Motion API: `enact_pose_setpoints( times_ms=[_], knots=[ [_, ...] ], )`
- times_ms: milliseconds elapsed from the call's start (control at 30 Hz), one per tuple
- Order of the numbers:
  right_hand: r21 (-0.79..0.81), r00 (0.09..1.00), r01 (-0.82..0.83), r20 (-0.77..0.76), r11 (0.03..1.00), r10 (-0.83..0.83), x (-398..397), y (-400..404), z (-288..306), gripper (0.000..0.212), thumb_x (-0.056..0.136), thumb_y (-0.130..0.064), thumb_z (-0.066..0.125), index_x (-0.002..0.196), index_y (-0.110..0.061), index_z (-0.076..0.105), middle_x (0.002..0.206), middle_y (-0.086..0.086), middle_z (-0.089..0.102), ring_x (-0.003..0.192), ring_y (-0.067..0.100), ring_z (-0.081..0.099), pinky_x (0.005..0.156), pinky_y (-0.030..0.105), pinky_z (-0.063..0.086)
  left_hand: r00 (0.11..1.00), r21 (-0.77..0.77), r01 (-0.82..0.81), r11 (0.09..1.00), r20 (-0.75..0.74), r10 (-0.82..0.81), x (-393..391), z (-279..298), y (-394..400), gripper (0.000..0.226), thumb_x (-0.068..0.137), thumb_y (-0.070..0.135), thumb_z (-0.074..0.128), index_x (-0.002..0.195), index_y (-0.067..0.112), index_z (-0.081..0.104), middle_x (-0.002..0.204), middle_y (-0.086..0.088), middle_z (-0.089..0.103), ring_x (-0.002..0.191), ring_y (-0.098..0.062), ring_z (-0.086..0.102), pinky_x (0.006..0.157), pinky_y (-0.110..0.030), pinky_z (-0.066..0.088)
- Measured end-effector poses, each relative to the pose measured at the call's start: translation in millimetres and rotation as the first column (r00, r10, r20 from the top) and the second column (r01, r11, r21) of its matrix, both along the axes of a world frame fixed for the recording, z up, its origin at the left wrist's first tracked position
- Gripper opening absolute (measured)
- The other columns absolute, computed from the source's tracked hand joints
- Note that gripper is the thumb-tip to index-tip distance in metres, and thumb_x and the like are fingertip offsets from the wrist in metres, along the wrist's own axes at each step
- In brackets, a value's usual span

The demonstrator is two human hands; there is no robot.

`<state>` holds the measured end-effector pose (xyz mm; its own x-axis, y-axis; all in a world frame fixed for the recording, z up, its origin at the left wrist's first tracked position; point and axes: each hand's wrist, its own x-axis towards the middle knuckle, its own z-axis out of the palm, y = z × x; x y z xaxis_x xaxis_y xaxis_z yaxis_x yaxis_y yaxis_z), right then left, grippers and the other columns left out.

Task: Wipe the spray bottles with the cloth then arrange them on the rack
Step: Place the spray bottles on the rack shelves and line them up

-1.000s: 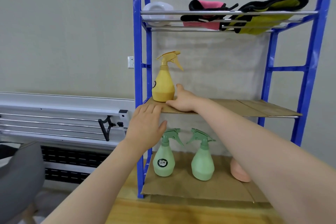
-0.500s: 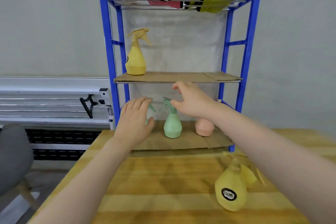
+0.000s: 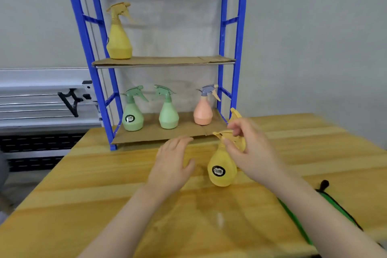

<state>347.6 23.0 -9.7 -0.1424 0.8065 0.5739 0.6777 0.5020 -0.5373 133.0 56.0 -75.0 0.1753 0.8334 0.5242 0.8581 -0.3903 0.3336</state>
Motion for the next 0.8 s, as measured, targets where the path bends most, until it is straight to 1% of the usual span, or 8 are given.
enact_pose_setpoints(
  times_ms=[100,200,267,333,433,600,667,800],
  knots=[
    [-0.082,0.994,0.067,-0.079,0.994,-0.073,15,-7,-34,0.025,0.088,-0.023,0.066,0.097,-0.032,0.043,0.093,-0.012,0.049,0.091,0.011,0.051,0.080,0.029,0.043,0.993,-0.131,0.095,0.987,0.076,-0.086,20,-18,-6,0.058,0.086,0.042,0.049,0.140,0.021,0.043,0.145,0.002,0.044,0.135,-0.017,0.039,0.112,-0.031,0.029],
    [-0.220,0.987,0.117,-0.086,0.968,-0.139,20,-6,-69,0.029,0.087,-0.022,0.069,0.098,-0.024,0.042,0.095,-0.006,0.051,0.087,0.017,0.052,0.079,0.032,0.044,0.976,-0.254,0.159,0.954,0.187,-0.113,35,-32,-8,0.058,0.091,0.028,0.060,0.144,0.019,0.037,0.146,0.001,0.040,0.137,-0.015,0.036,0.110,-0.021,0.025],
    [-0.284,0.983,0.124,-0.097,0.951,-0.158,17,-2,-88,0.043,0.084,-0.021,0.073,0.114,-0.018,0.042,0.107,-0.003,0.052,0.094,0.018,0.052,0.084,0.027,0.042,0.967,-0.337,0.176,0.925,0.233,-0.099,42,-38,-4,0.064,0.091,0.028,0.061,0.147,0.019,0.031,0.150,-0.001,0.035,0.139,-0.015,0.033,0.107,-0.017,0.021],
    [-0.381,0.981,0.121,-0.096,0.916,-0.170,11,4,-104,0.070,0.082,-0.025,0.076,0.138,-0.013,0.034,0.126,0.000,0.047,0.111,0.018,0.051,0.094,0.025,0.040,0.957,-0.424,0.193,0.885,0.279,-0.075,46,-43,2,0.072,0.090,0.030,0.064,0.150,0.019,0.025,0.152,-0.003,0.032,0.141,-0.016,0.031,0.107,-0.017,0.021],
    [-0.462,0.981,0.097,-0.103,0.881,-0.163,2,14,-117,0.093,0.079,-0.033,0.079,0.150,-0.012,0.023,0.144,0.007,0.043,0.130,0.023,0.047,0.107,0.036,0.039,0.940,-0.512,0.223,0.830,0.339,-0.043,50,-49,7,0.084,0.081,0.037,0.070,0.150,0.025,0.024,0.151,-0.001,0.036,0.136,-0.017,0.040,0.112,-0.031,0.032],
    [-0.457,0.986,0.126,-0.042,0.880,-0.163,1,27,-120,0.099,0.079,-0.033,0.078,0.154,-0.013,0.017,0.153,0.009,0.037,0.138,0.024,0.040,0.111,0.037,0.036,0.895,-0.530,0.297,0.794,0.445,-0.038,50,-55,8,0.088,0.072,0.034,0.068,0.149,0.027,0.024,0.138,0.011,0.044,0.130,-0.013,0.046,0.111,-0.036,0.037],
    [-0.465,0.988,0.127,-0.023,0.876,-0.155,0,31,-118,0.099,0.080,-0.033,0.077,0.155,-0.013,0.014,0.154,0.010,0.033,0.140,0.024,0.036,0.111,0.034,0.034,0.870,-0.529,0.334,0.780,0.491,-0.040,51,-55,10,0.082,0.076,0.023,0.067,0.148,0.024,0.027,0.131,0.012,0.045,0.124,-0.012,0.050,0.111,-0.037,0.038],
    [-0.441,0.977,0.202,0.028,0.874,-0.212,-7,36,-112,0.095,0.082,-0.037,0.075,0.152,-0.016,0.014,0.149,0.011,0.034,0.131,0.028,0.044,0.097,0.031,0.039,0.849,-0.467,0.345,0.814,0.526,-0.058,53,-55,10,0.069,0.082,0.009,0.062,0.143,0.023,0.034,0.124,0.010,0.052,0.114,-0.010,0.056,0.106,-0.034,0.043]
  ],
)
